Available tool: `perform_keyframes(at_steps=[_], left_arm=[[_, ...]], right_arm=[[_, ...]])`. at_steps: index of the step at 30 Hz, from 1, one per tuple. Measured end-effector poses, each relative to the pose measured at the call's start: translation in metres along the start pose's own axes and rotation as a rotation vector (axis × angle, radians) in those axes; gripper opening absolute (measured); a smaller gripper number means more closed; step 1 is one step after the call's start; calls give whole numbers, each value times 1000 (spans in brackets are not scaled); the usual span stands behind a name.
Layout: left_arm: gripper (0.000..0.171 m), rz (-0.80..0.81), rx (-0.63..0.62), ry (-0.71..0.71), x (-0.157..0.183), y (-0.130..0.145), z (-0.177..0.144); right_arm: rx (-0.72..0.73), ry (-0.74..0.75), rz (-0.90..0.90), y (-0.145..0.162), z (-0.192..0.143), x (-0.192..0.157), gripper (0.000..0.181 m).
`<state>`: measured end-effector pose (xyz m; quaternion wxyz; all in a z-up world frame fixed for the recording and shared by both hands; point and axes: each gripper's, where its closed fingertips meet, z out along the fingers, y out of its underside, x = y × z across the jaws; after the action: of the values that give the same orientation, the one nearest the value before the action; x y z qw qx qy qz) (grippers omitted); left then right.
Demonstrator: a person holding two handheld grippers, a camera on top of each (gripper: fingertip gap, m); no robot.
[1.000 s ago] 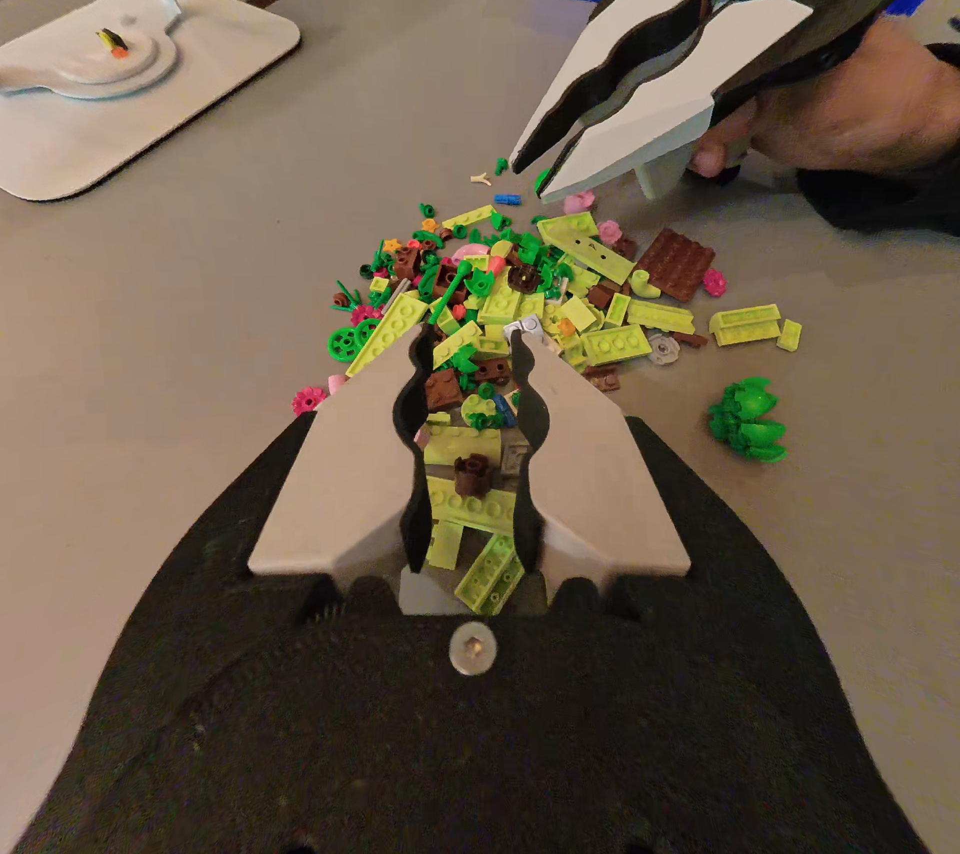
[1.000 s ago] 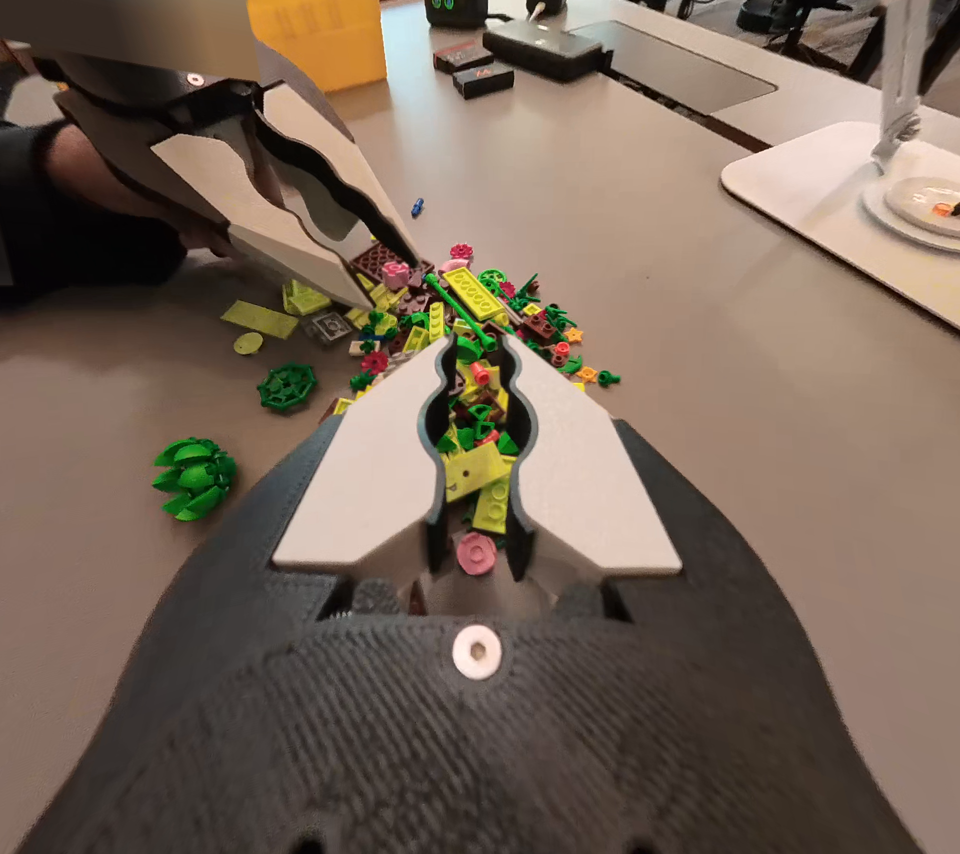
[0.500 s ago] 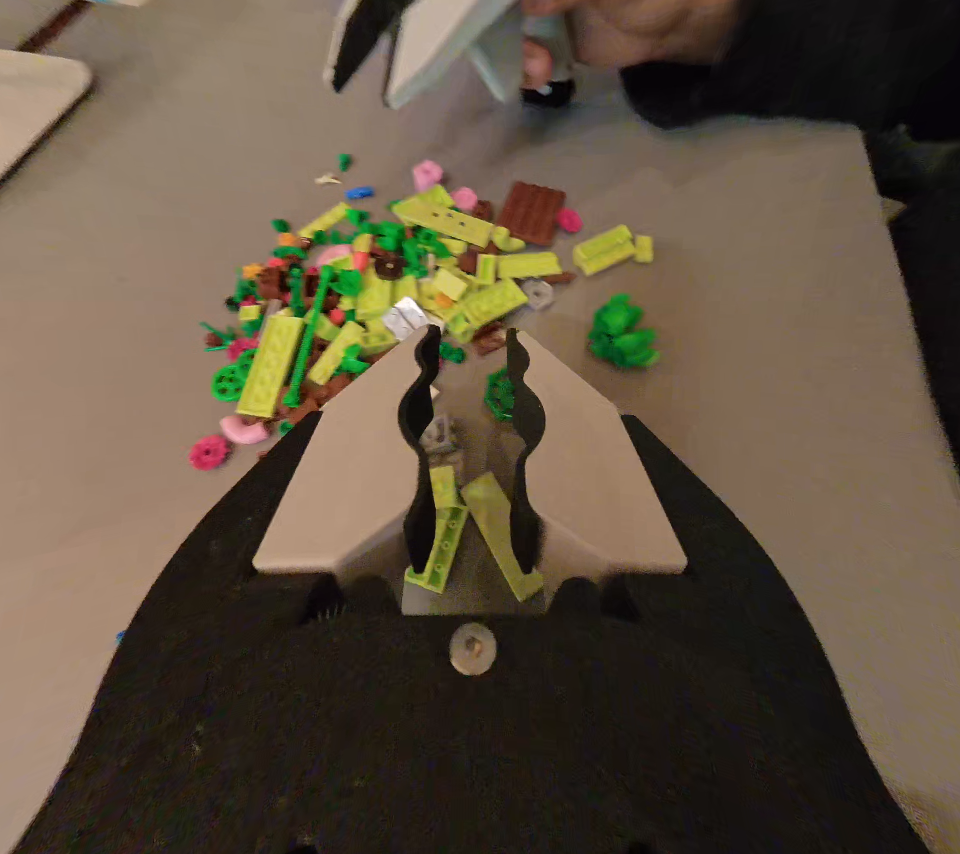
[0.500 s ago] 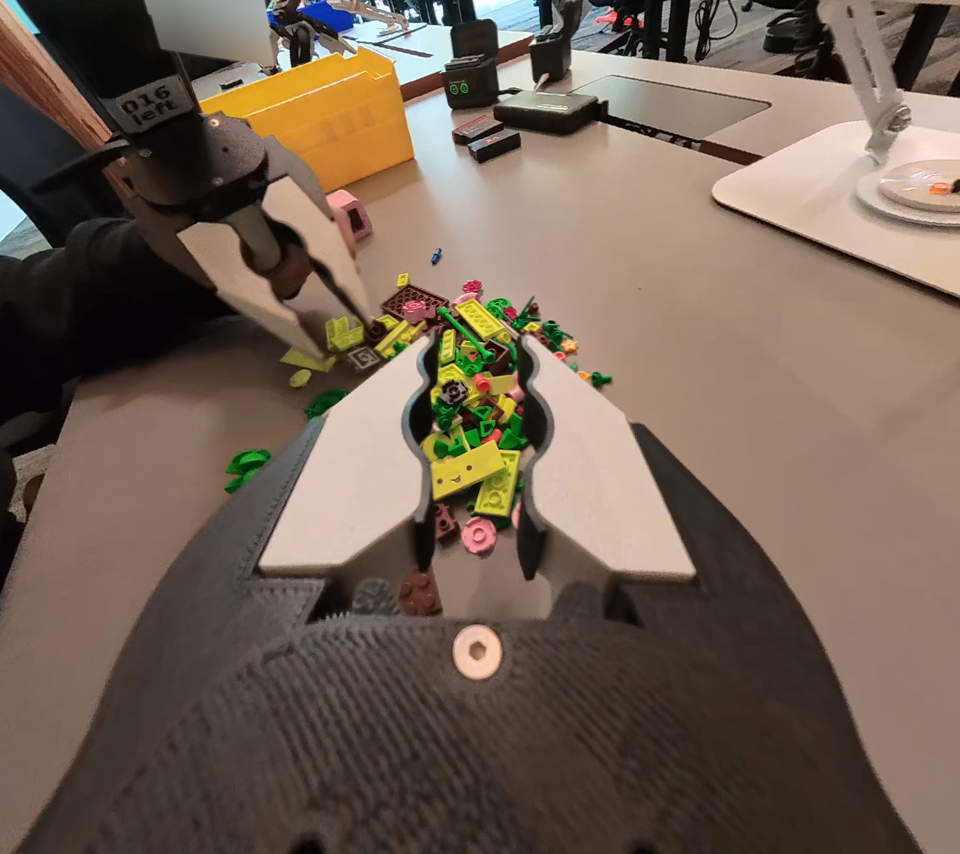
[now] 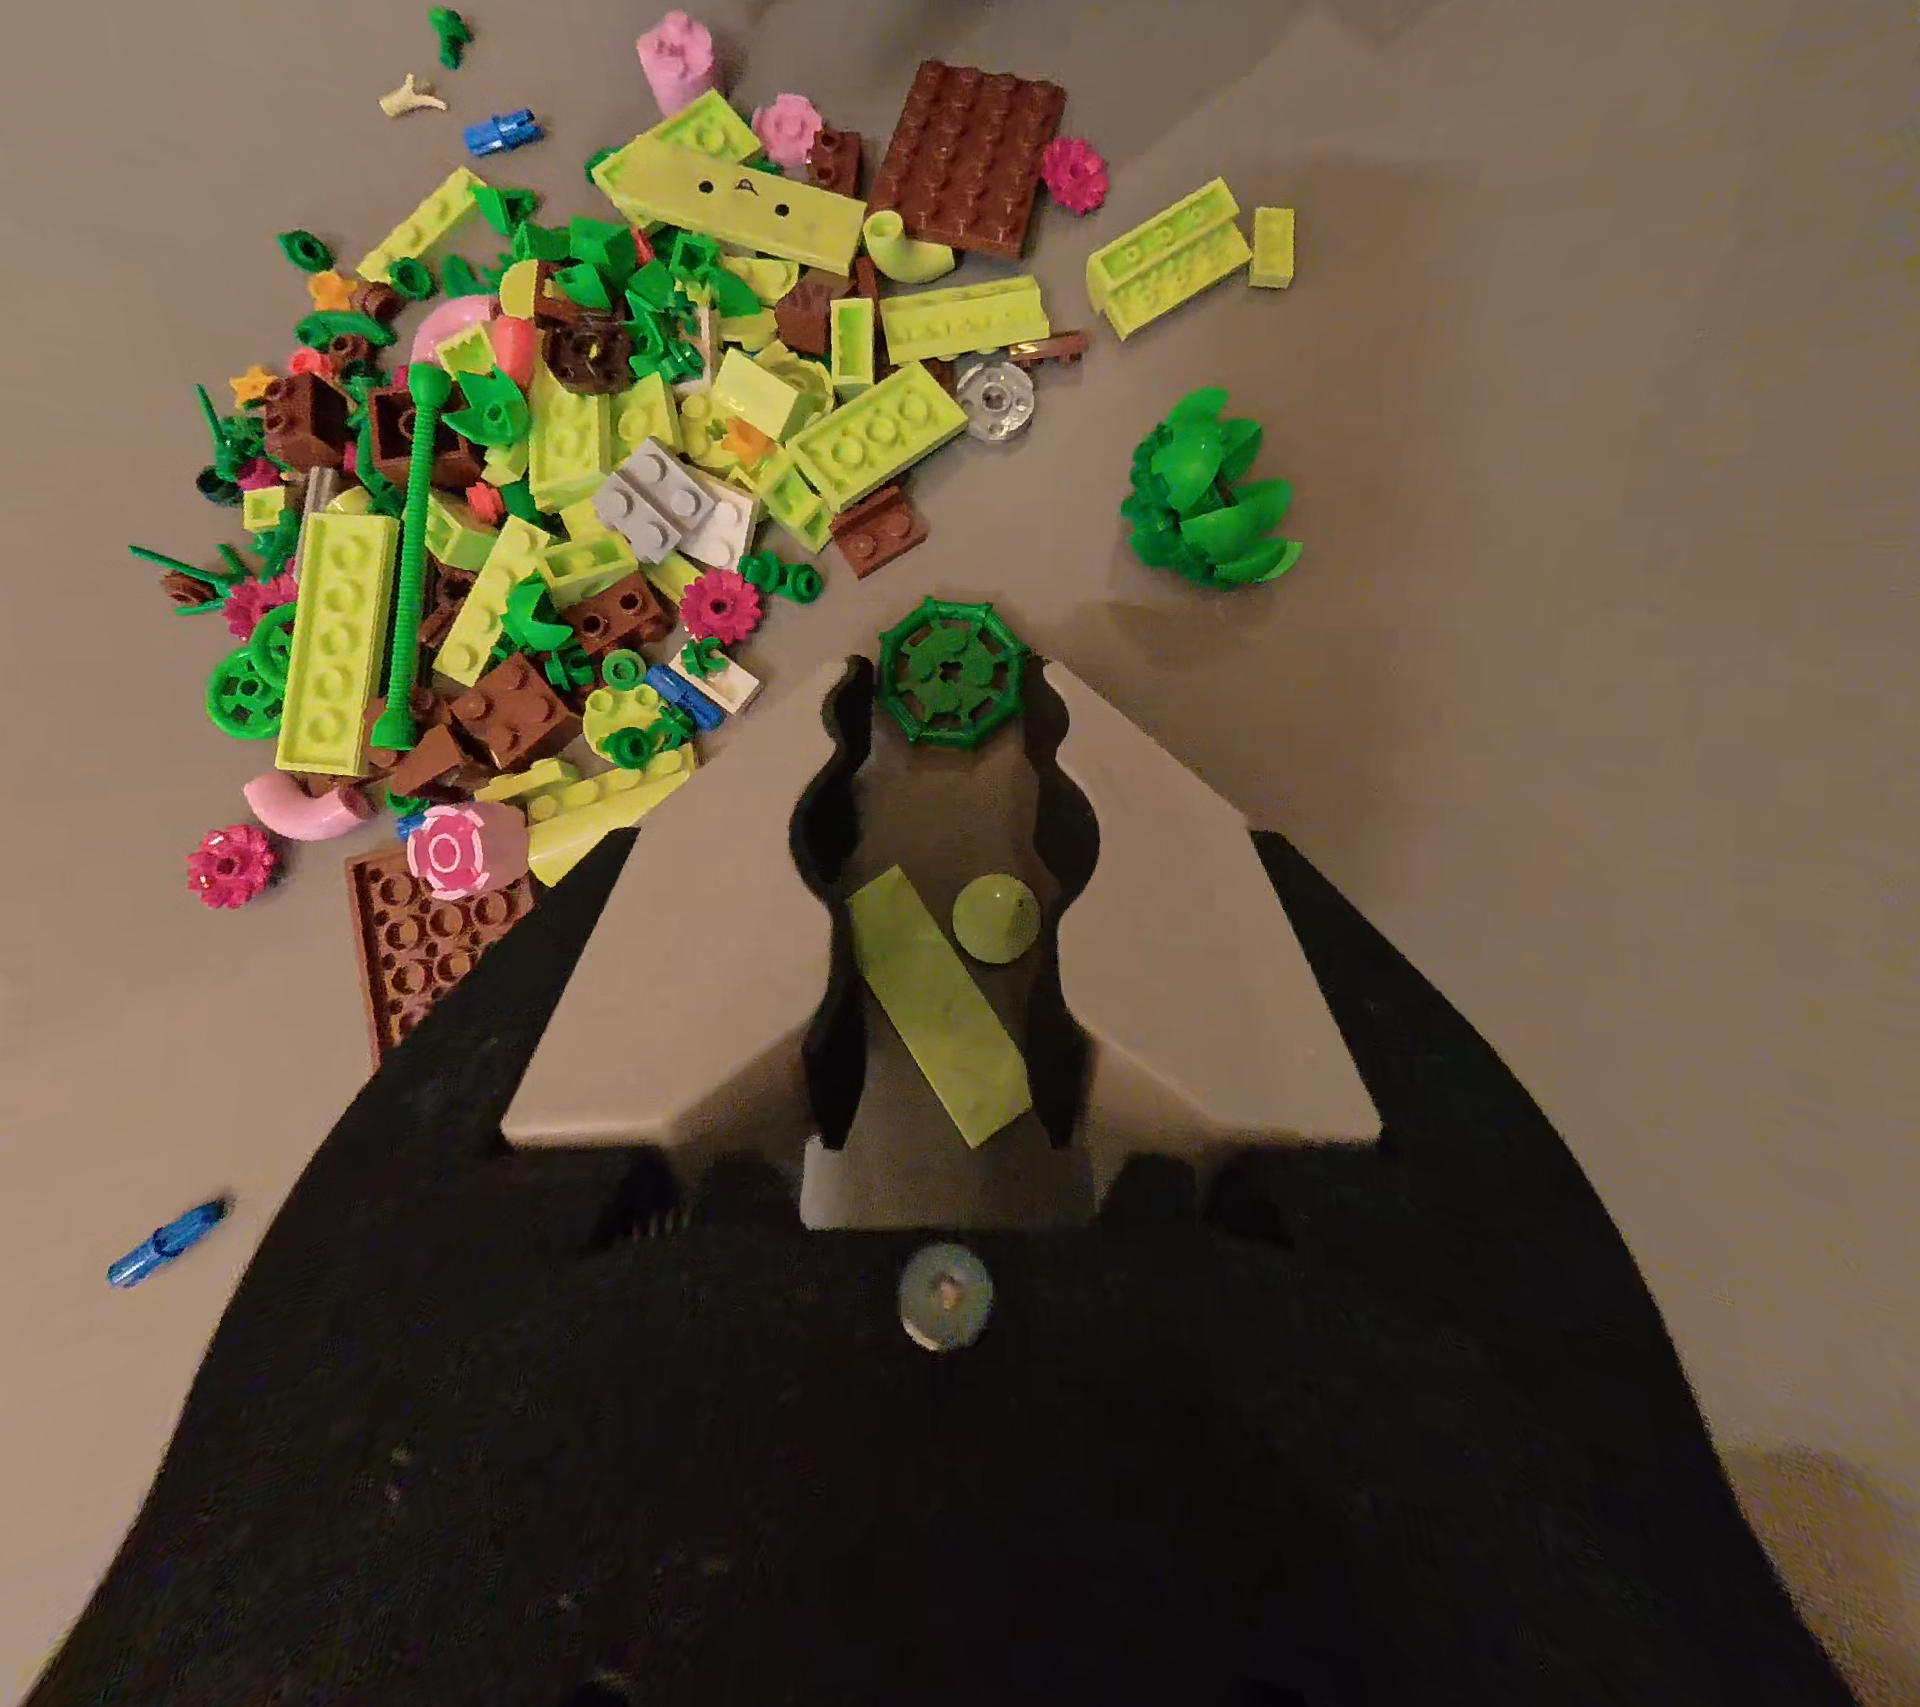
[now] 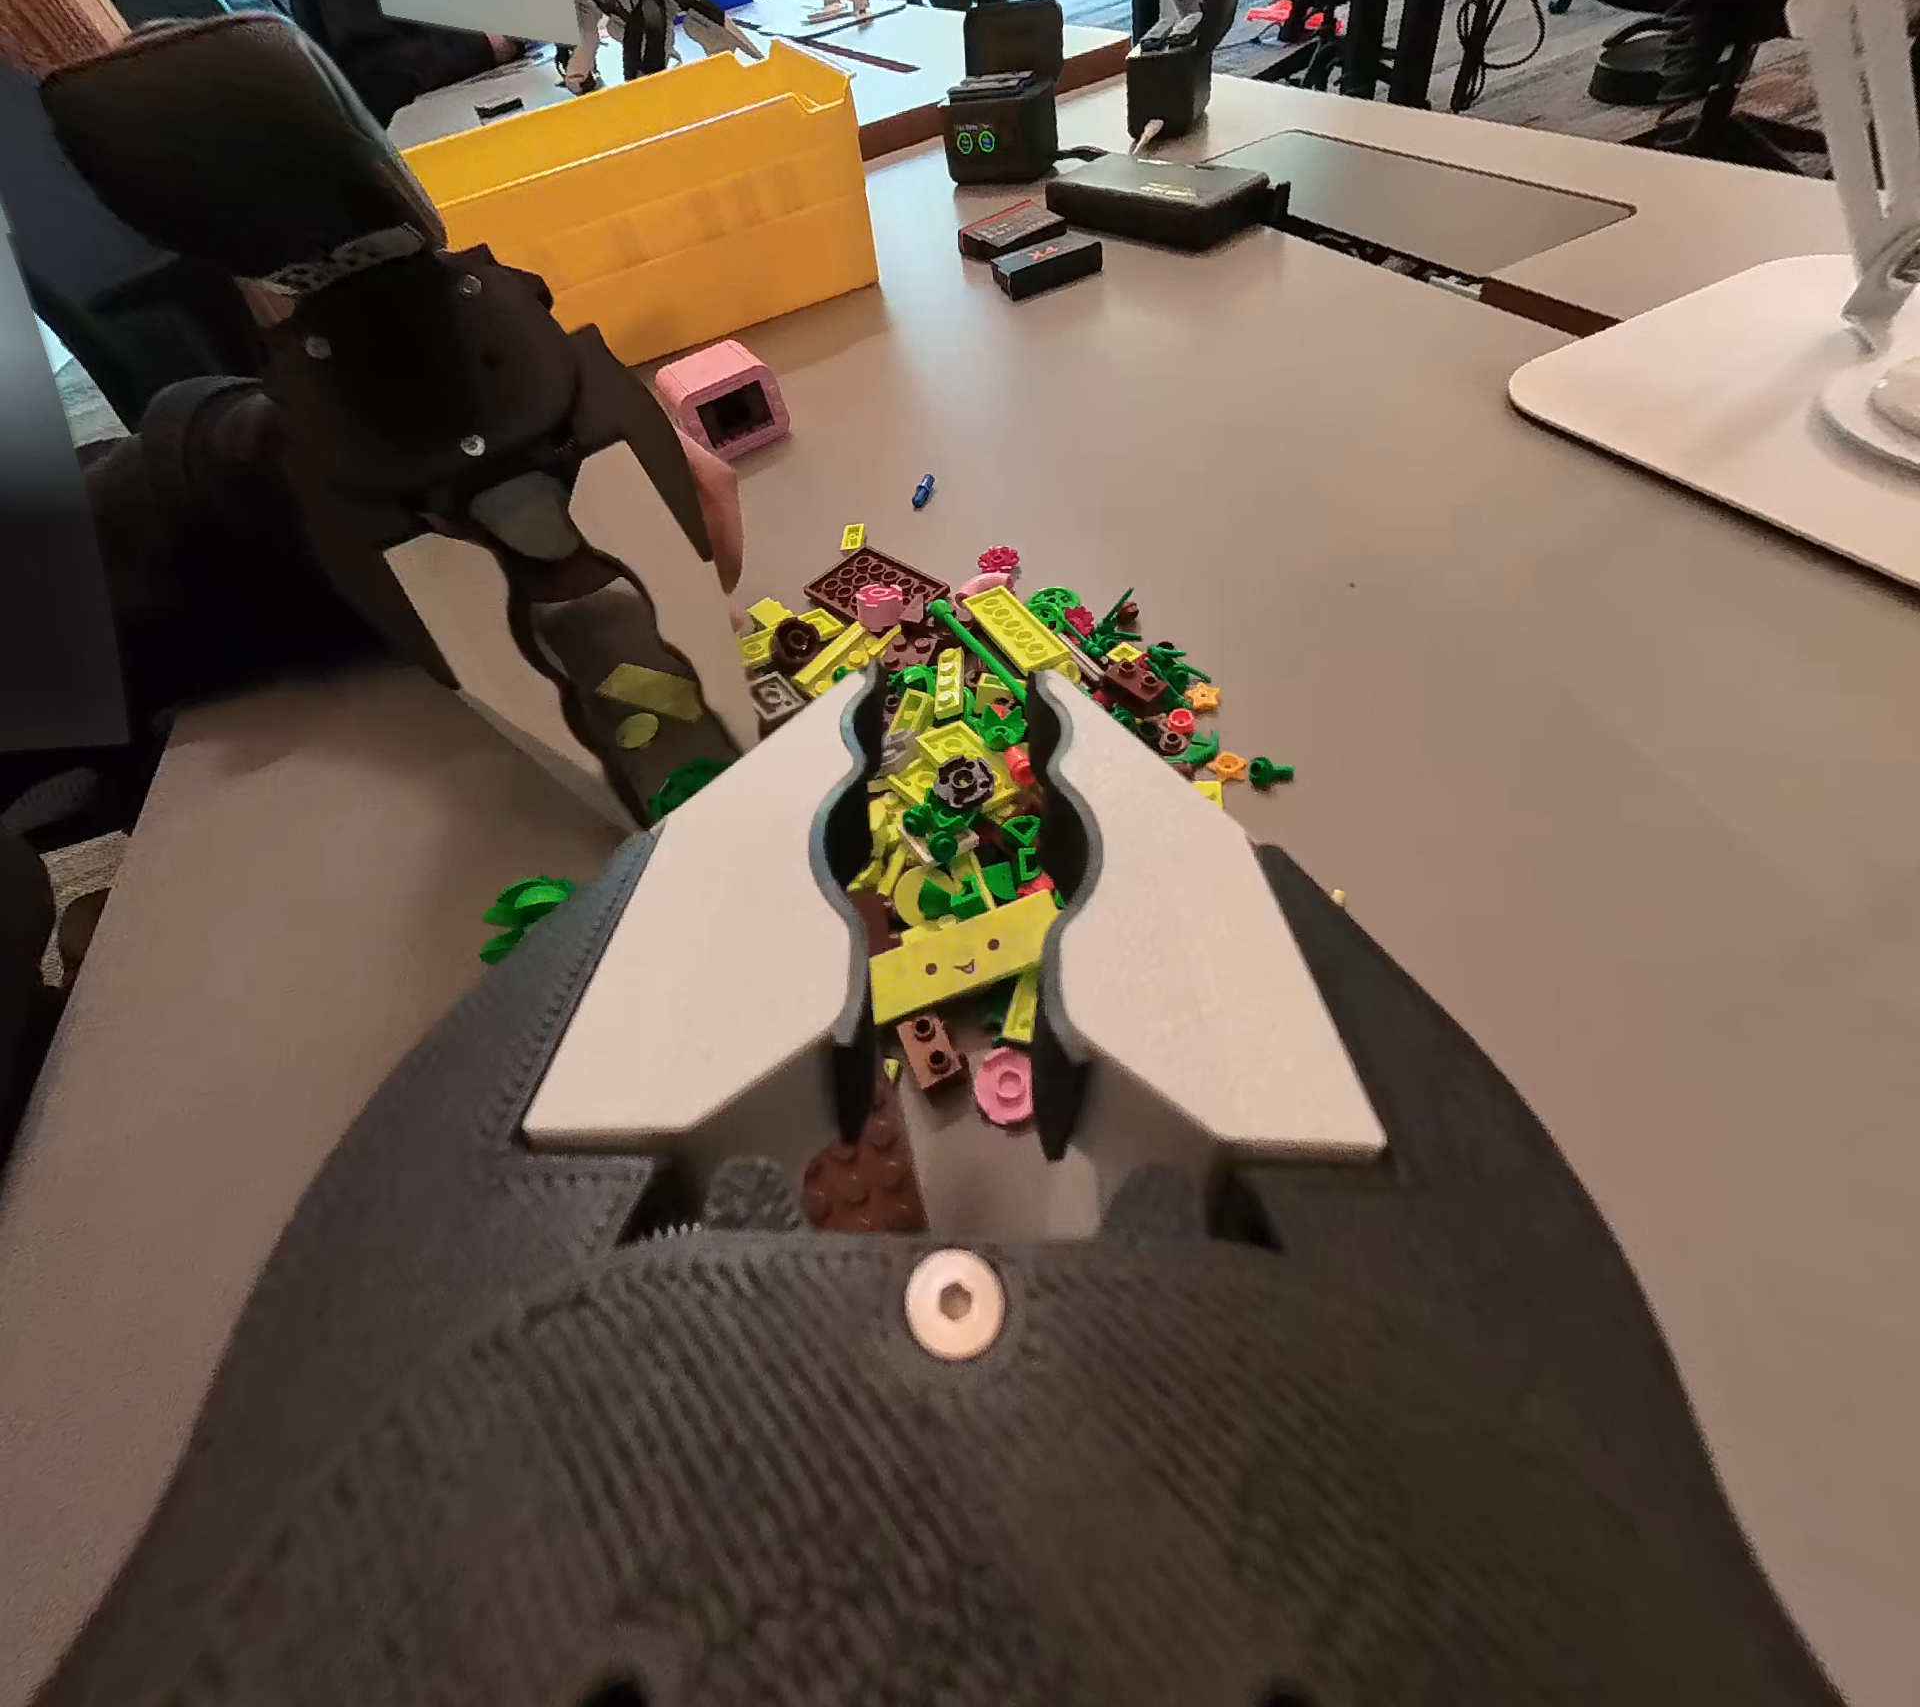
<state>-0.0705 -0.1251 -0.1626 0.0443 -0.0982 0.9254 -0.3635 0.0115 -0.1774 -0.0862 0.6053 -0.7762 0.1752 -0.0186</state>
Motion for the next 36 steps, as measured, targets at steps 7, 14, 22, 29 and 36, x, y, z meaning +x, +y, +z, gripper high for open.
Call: perform_keyframes(at_steps=[7, 14, 22, 29, 36], left_arm=[[27, -120, 289, -20, -16, -42, -26], [25, -590, 878, 380, -29, -95, -89], [26, -729, 986, 545, -17, -113, -89], [26, -778, 1001, 587, -9, -119, -80], [26, -803, 1018, 614, -9, -118, -79]], right_arm=[[17, -8, -81, -6, 0, -10, 25], [136, 87, -510, -33, -5, -45, 34], [307, 84, -579, -57, -9, -84, 27], [279, 97, -607, -52, -3, -88, 20], [273, 76, -573, -51, -4, -87, 11]])
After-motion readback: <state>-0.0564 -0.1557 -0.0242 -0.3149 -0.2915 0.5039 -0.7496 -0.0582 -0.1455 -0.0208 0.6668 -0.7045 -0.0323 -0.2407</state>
